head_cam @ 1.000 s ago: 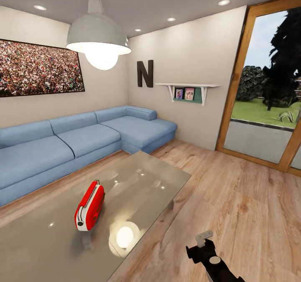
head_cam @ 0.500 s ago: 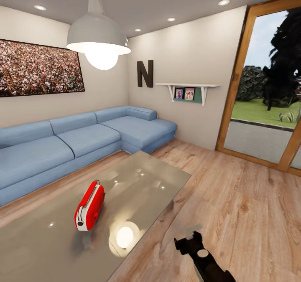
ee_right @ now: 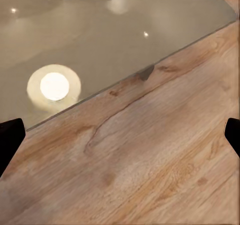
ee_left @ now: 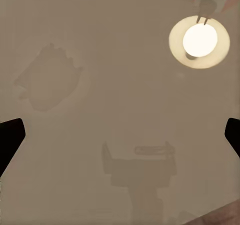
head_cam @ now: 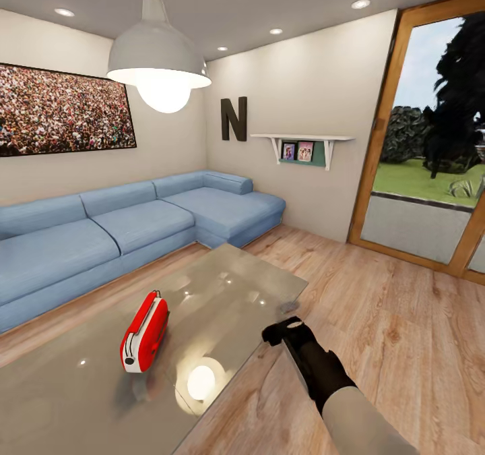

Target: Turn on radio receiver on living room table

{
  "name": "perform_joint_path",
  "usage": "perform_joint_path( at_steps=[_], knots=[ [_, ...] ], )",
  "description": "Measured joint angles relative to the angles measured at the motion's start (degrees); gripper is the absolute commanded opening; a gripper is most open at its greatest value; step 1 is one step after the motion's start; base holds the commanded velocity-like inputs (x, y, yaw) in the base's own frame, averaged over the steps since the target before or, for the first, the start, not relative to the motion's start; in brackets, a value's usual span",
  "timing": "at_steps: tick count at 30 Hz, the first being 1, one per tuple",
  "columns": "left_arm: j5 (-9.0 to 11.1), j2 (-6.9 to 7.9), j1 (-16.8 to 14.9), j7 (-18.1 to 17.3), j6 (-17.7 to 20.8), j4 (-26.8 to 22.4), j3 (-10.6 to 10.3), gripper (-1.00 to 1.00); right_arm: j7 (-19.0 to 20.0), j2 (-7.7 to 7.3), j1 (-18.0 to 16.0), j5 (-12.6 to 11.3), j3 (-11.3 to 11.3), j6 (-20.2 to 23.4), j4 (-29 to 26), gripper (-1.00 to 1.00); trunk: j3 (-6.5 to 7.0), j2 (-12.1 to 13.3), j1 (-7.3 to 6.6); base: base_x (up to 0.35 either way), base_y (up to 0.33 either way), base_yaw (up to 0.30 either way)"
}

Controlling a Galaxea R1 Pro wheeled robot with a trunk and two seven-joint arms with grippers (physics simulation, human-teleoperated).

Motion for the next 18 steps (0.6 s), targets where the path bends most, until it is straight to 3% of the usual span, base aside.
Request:
perform_joint_path(
  at_steps=[2,3,6,10,16,18],
  knots=[
    [0.0,0.0,0.0,0.08,-0.01,0.0,0.02,1.0,-0.01,0.0,-2.95,-0.9,-0.04,3.59,-0.51,1.0,0.0,0.0,0.0,0.0,0.0,0.0],
    [0.0,-0.02,-0.01,0.11,-0.01,0.0,0.03,1.0,-0.08,0.0,-6.14,-2.97,-0.02,6.87,-0.75,1.0,0.0,0.0,0.0,0.0,0.0,0.0],
    [0.0,-0.13,0.0,0.16,-0.03,0.0,0.04,1.0,-0.09,0.0,-9.5,-4.69,0.0,12.25,-0.84,1.0,0.0,0.0,0.0,0.0,0.0,0.0],
    [0.0,-0.16,0.0,0.21,-0.08,0.0,0.04,1.0,-0.07,0.0,-11.14,-5.13,-0.04,16.05,-0.84,1.0,0.0,0.0,0.0,0.0,0.0,0.0],
    [0.0,-0.43,0.0,0.22,-0.08,0.0,-0.09,1.0,0.32,0.0,-11.6,-5.37,0.03,16.99,-0.52,1.0,0.0,0.0,0.0,0.0,0.0,0.0],
    [0.02,-0.51,0.0,0.22,-0.1,0.0,-0.13,1.0,0.5,0.0,-11.65,-5.35,1.19,17.03,-0.72,1.0,0.0,0.0,0.0,0.0,0.0,0.0]
  ],
)
